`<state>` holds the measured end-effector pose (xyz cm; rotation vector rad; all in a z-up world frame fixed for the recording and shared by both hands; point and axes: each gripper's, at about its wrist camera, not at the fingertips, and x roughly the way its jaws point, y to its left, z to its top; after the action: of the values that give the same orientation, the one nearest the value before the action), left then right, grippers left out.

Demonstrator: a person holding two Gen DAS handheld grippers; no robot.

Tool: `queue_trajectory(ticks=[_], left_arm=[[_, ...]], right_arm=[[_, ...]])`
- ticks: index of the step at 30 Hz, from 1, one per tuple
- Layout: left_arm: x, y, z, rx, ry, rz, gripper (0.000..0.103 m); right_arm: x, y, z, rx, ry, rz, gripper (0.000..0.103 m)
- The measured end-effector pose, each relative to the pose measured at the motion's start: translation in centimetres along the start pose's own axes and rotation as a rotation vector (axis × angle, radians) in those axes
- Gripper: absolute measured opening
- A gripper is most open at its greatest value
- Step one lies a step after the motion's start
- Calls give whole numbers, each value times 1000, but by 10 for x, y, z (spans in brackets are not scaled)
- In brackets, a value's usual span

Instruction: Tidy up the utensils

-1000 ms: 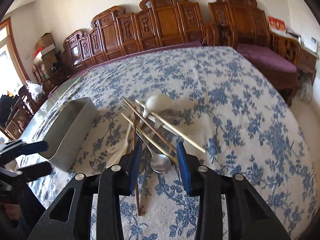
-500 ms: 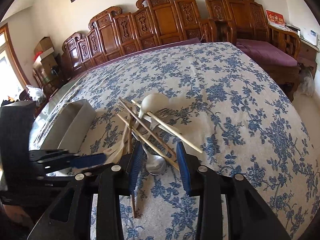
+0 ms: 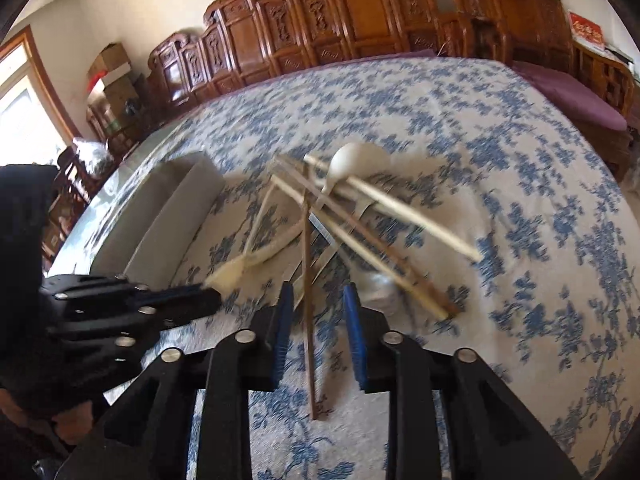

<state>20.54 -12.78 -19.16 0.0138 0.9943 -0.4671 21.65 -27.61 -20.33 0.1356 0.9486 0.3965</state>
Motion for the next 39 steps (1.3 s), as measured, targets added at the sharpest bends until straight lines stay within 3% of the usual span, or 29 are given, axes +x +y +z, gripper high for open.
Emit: queue_trajectory(ticks=[10,14,19,30,39], left_arm=[[-40,-3,-9,20,-54,-21,2],[-50,0,-10,21,-66,-15,2],[-61,11,-8,16,-78,1,2],[-85,50,3,7,-101,40,2],[-83,92,6,-24,-82,67,2]], right_arm=[[19,7,-9,-34,74,-43,18],[19,8,-10,-46,79,-52,7],[16,15,-14,-64,87,-33,6],[-17,33,-2,-61,-37,45,6],[-20,47,3,-86,-66,69,6]])
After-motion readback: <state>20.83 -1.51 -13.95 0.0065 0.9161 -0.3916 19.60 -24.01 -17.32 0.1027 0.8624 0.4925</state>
